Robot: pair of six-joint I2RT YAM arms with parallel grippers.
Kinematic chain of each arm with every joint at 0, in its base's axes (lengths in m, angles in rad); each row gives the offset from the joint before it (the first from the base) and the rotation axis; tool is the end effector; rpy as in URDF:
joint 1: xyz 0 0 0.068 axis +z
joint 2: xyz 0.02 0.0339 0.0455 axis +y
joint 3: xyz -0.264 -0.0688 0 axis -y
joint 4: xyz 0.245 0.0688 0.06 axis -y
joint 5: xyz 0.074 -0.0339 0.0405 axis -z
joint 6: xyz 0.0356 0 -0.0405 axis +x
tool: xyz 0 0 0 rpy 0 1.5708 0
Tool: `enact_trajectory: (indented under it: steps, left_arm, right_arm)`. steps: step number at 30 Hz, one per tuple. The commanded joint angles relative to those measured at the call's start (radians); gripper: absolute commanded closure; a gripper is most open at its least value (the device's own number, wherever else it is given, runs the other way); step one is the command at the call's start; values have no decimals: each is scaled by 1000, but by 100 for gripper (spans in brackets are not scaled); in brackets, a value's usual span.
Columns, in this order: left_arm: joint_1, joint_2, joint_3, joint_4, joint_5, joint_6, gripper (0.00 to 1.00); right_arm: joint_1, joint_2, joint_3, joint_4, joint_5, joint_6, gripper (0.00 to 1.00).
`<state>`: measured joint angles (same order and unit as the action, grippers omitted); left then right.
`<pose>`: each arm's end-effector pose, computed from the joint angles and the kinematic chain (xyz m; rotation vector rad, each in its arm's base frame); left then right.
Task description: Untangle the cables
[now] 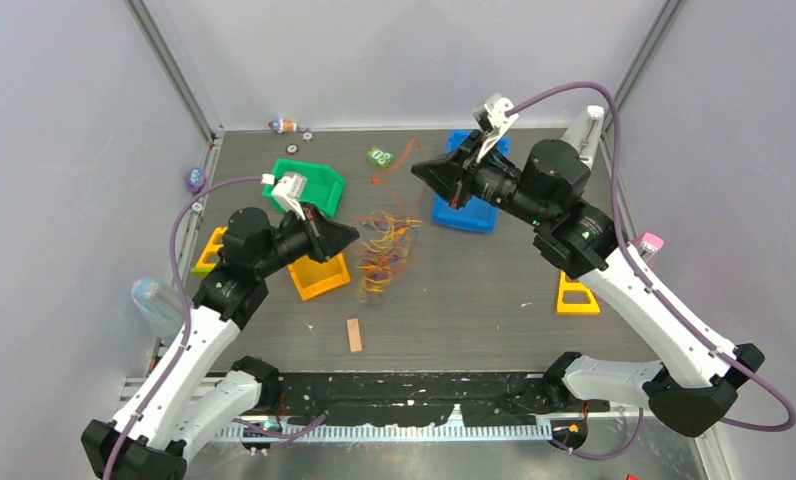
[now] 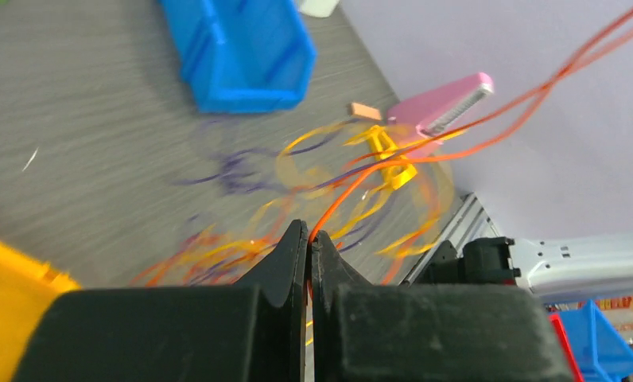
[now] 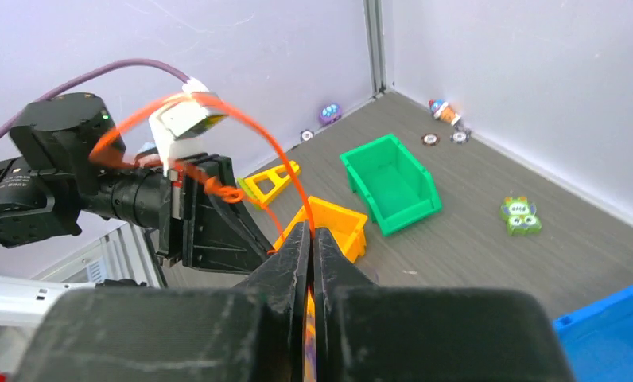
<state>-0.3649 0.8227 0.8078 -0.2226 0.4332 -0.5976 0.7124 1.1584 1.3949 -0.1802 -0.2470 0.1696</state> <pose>0.1718 -0.0816 0.3383 0.1057 1.9169 -1.0580 0.1810 0.1678 0.4772 -0.6195 1.4572 0.8852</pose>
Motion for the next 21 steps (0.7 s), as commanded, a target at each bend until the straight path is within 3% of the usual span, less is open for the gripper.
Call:
enact_trajectory:
  steps: [1,9,21]
  left_arm:
    - [-52,-4,-31,347,36,48,100]
    - [-68,-24,-68,457,30,78,100]
    - [-220,179,53,485,31,151,97]
  right_arm:
    - [3,58,3,-99,33,73,95]
    - [4,92,-5,-92,1,107,95]
    - [4,109,35,-96,-45,138,95]
